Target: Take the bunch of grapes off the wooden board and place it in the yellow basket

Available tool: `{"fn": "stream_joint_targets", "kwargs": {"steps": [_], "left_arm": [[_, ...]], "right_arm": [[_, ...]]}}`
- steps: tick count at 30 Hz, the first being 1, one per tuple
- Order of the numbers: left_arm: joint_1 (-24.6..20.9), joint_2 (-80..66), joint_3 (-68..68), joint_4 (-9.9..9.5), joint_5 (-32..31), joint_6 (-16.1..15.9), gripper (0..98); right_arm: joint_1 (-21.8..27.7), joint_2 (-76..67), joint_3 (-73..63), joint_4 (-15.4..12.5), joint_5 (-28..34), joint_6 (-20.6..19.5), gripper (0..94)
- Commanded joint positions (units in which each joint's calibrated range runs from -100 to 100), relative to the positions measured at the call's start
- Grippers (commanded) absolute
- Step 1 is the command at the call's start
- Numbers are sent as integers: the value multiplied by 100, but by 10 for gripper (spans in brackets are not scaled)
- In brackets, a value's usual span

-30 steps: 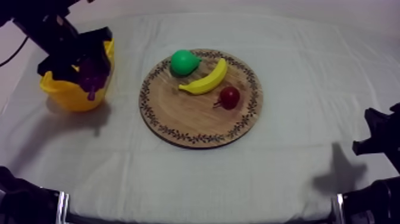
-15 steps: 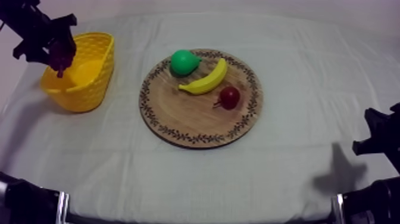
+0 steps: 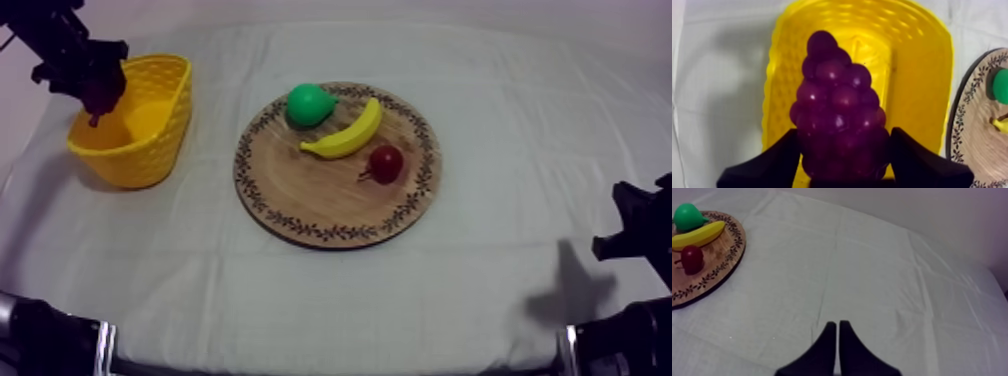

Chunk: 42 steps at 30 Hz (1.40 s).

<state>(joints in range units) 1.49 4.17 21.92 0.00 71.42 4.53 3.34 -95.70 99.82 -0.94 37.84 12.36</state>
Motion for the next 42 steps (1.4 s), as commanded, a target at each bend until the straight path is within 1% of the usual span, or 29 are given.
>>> {"fn": "stream_joint_targets", "kwargs": {"steps": [1,9,11,12,15,17,19,23,30,33,35,36,39,42], "left_arm": [[-2,9,47,-25,-38,5,582],[27,-2,190,7,-225,-2,594],[49,-17,240,16,-288,-6,621],[58,-22,264,19,-318,-9,660],[74,-38,321,41,-362,-20,844],[77,-54,328,49,-376,-22,912],[78,-73,317,54,-390,-15,946],[73,-113,297,70,-394,-10,968],[89,-285,426,113,-395,-33,968],[148,-445,531,127,-395,-30,954],[207,-577,601,133,-395,-37,916],[238,-649,637,135,-395,-35,869],[345,-885,763,149,-390,-54,660],[431,-1135,959,174,-436,-97,529]], "right_arm": [[2,3,-4,-2,-2,2,3],[2,3,-4,-2,-2,2,3],[2,3,-4,-2,-2,2,3],[2,3,-4,-2,-2,2,3],[2,3,-4,-2,-2,2,3],[2,3,-4,-2,-2,2,3],[2,3,-4,-2,-2,2,3],[2,3,-4,-2,-2,2,3],[2,3,-4,-2,-2,2,3],[2,3,-4,-2,-2,2,3],[2,3,-4,-2,-2,2,3],[2,3,-4,-2,-2,2,3],[2,3,-4,-2,-2,2,3],[2,3,-4,-2,-2,2,3]]}}
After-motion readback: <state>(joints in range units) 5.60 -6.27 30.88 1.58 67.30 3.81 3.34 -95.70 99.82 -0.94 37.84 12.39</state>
